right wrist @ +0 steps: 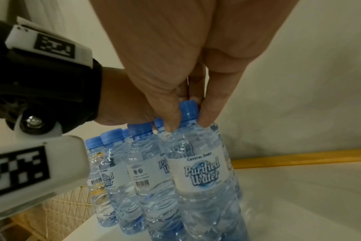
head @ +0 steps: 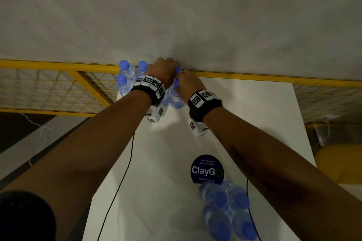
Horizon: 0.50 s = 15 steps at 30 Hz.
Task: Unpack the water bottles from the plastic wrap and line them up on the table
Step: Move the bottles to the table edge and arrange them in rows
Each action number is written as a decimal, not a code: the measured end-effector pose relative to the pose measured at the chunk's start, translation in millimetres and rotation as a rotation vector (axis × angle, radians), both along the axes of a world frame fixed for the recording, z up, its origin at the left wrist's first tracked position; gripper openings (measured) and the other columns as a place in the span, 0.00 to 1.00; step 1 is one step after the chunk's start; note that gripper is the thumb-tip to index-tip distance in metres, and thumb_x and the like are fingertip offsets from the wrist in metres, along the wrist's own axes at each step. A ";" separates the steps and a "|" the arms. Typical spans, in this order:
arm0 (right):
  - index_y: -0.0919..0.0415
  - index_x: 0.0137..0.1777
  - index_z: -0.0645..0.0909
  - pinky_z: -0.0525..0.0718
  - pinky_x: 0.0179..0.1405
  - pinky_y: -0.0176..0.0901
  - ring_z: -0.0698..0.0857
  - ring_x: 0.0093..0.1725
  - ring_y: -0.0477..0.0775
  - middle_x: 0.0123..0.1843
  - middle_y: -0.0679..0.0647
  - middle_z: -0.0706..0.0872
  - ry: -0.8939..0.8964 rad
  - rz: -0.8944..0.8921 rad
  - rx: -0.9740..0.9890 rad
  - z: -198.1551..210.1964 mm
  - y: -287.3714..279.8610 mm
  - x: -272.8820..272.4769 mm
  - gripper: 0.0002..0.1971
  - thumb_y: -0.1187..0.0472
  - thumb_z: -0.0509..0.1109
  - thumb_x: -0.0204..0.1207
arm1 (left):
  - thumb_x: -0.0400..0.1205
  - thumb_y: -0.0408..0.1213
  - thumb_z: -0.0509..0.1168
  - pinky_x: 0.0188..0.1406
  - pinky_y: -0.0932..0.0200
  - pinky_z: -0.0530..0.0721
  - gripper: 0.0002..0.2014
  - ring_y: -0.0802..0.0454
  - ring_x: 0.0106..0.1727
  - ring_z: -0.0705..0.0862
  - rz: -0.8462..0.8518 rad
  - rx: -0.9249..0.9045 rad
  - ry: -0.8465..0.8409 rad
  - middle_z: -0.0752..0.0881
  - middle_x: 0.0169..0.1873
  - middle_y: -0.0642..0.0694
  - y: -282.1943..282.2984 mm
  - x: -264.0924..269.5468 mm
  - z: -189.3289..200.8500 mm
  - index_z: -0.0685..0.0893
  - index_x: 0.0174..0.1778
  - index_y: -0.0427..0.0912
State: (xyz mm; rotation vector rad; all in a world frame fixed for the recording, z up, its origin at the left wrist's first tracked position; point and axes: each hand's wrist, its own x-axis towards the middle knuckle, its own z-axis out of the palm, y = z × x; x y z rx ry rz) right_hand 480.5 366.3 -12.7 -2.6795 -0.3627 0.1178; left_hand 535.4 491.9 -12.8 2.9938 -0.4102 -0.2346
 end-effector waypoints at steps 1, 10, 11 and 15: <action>0.64 0.69 0.77 0.78 0.49 0.44 0.84 0.56 0.63 0.61 0.63 0.83 0.005 0.002 0.001 -0.4 0.2 1.7 0.18 0.66 0.68 0.78 | 0.85 0.36 0.60 0.54 0.39 0.81 0.13 0.39 0.65 0.78 0.006 -0.002 0.001 0.81 0.61 0.48 -0.8 -0.1 0.7 0.81 0.63 0.55; 0.63 0.67 0.77 0.84 0.55 0.55 0.83 0.58 0.65 0.63 0.63 0.82 0.031 -0.028 -0.078 3.3 1.3 -4.4 0.17 0.63 0.68 0.79 | 0.88 0.40 0.61 0.63 0.34 0.83 0.21 0.37 0.71 0.77 -0.012 -0.047 0.029 0.80 0.70 0.43 4.2 -5.1 0.9 0.74 0.79 0.52; 0.63 0.68 0.76 0.84 0.56 0.55 0.83 0.59 0.64 0.64 0.62 0.81 0.058 -0.038 -0.077 6.0 -0.9 -9.6 0.18 0.61 0.70 0.79 | 0.88 0.40 0.62 0.65 0.34 0.83 0.22 0.36 0.73 0.76 -0.015 -0.071 0.022 0.80 0.71 0.43 5.8 -8.8 1.5 0.74 0.80 0.50; 0.60 0.76 0.69 0.82 0.61 0.54 0.81 0.65 0.64 0.71 0.63 0.76 0.151 -0.037 -0.022 26.6 -14.9 -48.3 0.30 0.54 0.74 0.76 | 0.84 0.39 0.66 0.71 0.36 0.78 0.23 0.38 0.76 0.75 -0.023 -0.148 -0.109 0.79 0.75 0.45 7.9 -40.8 10.3 0.79 0.77 0.49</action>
